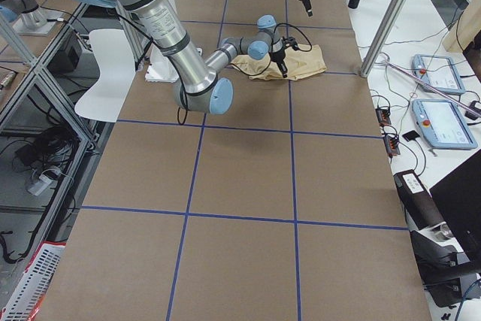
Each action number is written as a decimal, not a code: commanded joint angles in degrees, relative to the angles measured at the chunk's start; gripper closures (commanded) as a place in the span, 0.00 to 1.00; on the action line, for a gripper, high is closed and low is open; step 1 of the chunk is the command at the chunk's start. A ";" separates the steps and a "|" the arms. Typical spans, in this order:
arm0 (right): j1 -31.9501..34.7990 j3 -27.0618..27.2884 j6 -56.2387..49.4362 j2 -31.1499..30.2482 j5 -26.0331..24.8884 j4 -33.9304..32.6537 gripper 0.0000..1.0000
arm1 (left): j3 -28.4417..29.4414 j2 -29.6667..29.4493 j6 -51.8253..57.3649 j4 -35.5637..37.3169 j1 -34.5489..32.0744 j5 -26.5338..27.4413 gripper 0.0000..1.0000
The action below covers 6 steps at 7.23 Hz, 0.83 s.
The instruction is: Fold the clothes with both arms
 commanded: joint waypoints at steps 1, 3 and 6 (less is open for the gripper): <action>0.38 0.03 0.11 -0.09 -0.14 0.09 0.89 | 0.04 0.08 0.07 0.00 0.02 0.00 0.00; 0.65 0.03 0.54 -0.09 -0.22 0.26 0.00 | 0.04 0.26 0.33 0.00 0.02 0.00 0.00; 3.37 -0.50 0.46 0.44 0.92 3.16 0.00 | -0.05 0.52 0.51 -0.18 -0.07 0.00 0.00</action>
